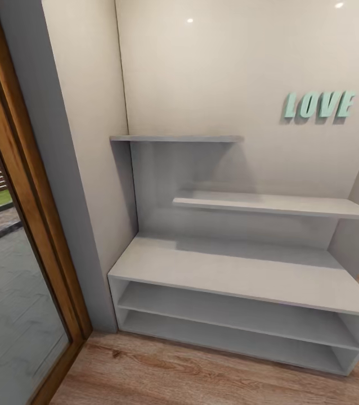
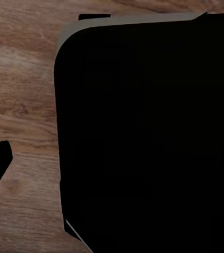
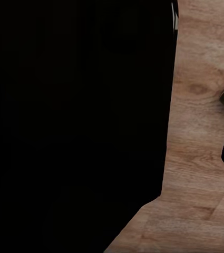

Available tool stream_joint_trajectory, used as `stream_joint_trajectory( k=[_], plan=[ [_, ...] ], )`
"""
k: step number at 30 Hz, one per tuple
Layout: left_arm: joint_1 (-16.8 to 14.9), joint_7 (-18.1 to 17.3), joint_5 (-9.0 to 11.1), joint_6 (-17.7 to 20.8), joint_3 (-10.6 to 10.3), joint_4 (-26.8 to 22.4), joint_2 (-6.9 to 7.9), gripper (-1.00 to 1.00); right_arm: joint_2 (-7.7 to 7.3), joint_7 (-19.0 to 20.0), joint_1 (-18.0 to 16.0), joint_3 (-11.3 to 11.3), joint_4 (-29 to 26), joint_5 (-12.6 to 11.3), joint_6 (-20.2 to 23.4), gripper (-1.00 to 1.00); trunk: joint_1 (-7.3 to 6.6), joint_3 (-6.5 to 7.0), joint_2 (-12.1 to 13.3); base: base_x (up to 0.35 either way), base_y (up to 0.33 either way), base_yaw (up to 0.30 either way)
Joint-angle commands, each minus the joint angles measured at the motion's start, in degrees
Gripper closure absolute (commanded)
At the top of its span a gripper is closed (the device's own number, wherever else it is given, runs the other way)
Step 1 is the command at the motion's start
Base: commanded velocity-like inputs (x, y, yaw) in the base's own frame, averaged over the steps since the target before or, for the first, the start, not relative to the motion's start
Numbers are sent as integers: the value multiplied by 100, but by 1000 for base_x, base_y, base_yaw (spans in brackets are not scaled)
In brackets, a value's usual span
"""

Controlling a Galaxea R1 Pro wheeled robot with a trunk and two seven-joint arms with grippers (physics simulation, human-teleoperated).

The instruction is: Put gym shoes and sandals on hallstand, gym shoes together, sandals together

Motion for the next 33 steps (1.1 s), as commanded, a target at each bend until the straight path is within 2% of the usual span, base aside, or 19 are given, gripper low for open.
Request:
stream_joint_trajectory(
  k=[1,13,21,31,32,33],
  plan=[
    [1,0,3,-26,0,-22,2,-100,0,-1,0,-6,-1,-8,1,-100,0,-3,-2,0,0,0],
    [0,13,-14,-412,10,-410,26,-100,-21,14,0,-42,-26,-12,1,-100,0,-3,-2,0,0,0],
    [-18,17,-35,-612,10,-668,33,-100,-29,23,0,-32,-273,1,4,-100,0,-3,-2,0,0,0],
    [-298,-1,-14,-625,3,-993,5,-100,-31,27,0,-30,-596,-12,2,-100,0,-3,-2,0,0,0],
    [-613,-4,-5,-640,3,-2833,4,-100,-29,26,-2,-29,-2314,-3,1,-100,0,-3,-2,0,0,0],
    [-638,-5,2,-656,4,-2833,3,-100,-30,27,-1,-28,-2329,0,1,-100,0,-3,-2,0,0,0]
  ],
)
